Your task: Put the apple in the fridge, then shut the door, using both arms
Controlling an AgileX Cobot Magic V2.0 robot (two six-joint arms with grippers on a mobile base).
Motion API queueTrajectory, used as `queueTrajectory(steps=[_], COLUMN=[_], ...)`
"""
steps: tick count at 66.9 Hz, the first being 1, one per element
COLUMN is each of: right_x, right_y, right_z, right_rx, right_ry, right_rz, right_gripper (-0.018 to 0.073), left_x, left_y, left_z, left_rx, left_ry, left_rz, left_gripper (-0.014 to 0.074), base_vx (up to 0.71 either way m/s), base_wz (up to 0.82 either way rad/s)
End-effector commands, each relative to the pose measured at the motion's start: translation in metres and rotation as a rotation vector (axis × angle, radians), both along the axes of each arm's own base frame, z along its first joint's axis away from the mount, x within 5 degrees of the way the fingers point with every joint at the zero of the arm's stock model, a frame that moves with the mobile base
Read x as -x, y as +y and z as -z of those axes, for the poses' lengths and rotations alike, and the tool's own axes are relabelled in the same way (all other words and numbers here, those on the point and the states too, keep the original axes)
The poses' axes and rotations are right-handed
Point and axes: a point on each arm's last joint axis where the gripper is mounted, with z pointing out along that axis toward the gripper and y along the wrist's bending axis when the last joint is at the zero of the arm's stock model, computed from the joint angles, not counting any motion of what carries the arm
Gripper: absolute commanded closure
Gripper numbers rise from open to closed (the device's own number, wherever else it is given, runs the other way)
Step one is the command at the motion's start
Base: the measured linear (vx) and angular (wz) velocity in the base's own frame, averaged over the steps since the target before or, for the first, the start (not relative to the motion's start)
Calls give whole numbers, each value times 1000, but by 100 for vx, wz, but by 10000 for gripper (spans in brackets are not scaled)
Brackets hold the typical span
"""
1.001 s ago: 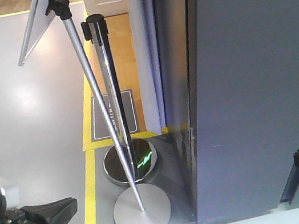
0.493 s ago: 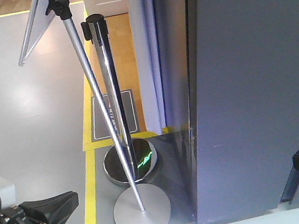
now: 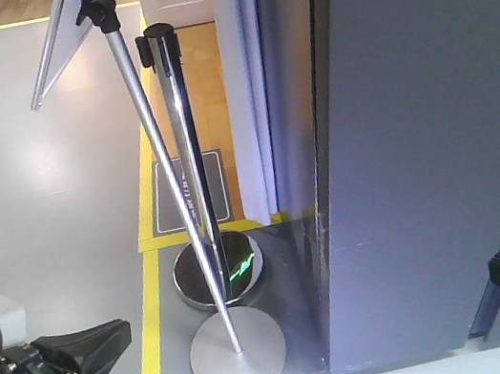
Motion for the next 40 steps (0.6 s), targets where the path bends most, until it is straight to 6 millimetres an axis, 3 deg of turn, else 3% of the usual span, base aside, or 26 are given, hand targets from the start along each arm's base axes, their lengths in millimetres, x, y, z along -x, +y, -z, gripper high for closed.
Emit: queueTrajectory(steps=[1, 18, 40], right_x=[-3, -3, -3], right_y=[-1, -1, -1], right_z=[-11, -11, -11], right_rx=[-25, -25, -25], right_ry=[-47, -45, -45], right_rz=[26, 24, 24], right_gripper=[561, 561, 561], left_x=[-4, 4, 51], left_y=[-1, 35, 87], left_z=[-17, -17, 36], left_rx=[60, 83, 121], left_ry=[-94, -171, -296], left_rz=[-3, -156, -435], left_gripper=[603, 603, 603], base_vx=[0, 0, 0], base_wz=[0, 0, 0])
